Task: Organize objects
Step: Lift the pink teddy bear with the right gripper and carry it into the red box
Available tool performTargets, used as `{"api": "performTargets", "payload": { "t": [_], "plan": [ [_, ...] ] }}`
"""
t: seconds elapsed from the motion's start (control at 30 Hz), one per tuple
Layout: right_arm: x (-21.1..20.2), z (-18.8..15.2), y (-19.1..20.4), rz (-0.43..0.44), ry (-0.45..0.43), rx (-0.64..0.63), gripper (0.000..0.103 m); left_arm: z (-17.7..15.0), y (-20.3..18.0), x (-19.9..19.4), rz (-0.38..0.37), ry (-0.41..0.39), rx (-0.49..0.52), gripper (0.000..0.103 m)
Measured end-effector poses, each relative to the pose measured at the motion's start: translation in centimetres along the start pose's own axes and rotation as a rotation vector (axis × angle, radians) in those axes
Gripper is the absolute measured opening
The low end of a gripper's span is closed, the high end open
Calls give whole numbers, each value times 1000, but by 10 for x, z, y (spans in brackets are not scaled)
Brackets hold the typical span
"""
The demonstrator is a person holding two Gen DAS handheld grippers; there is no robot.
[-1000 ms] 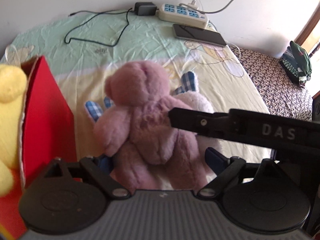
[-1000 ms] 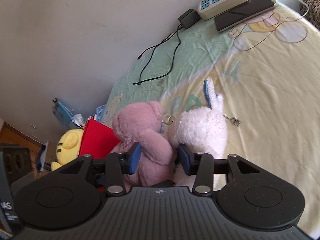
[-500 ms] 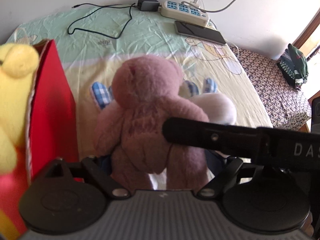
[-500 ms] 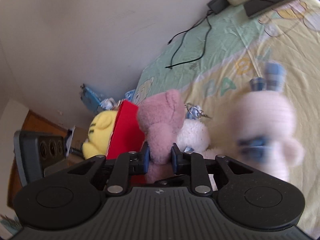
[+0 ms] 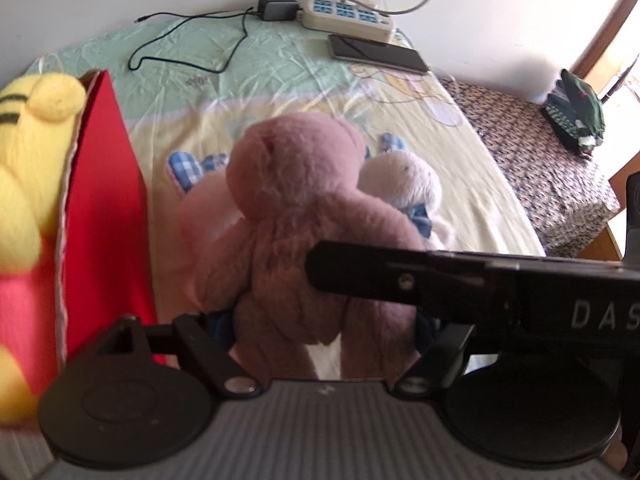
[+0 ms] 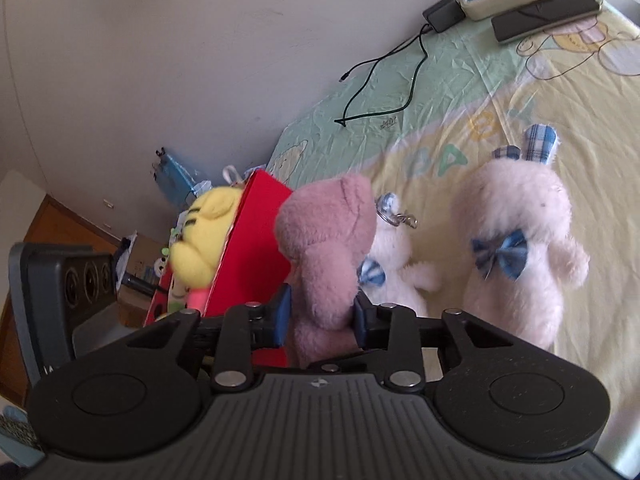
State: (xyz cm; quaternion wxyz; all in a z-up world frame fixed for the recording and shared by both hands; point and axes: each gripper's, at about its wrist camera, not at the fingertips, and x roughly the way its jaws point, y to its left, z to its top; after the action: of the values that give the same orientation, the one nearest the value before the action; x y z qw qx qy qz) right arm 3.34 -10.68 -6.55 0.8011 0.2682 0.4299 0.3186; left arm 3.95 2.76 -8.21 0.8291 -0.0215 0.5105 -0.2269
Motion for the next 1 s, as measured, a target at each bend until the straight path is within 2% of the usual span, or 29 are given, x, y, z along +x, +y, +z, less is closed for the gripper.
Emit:
{"api": "performTargets", "payload": {
  "t": [0.23, 0.53, 0.8, 1.0],
  "plan": [
    [-22, -24, 12, -20, 8, 19, 34, -28, -19, -21, -31, 6, 43, 79],
    [-42, -45, 48, -13, -28, -7, 34, -52, -22, -62, -61, -50, 133, 79],
    [-45, -51, 96, 47, -107, -44, 34, -56, 6, -121, -100, -166, 138, 79],
    [-28, -42, 145, 86, -150, -124, 34, -54, 40, -165, -102, -271, 124, 79]
  ]
}}
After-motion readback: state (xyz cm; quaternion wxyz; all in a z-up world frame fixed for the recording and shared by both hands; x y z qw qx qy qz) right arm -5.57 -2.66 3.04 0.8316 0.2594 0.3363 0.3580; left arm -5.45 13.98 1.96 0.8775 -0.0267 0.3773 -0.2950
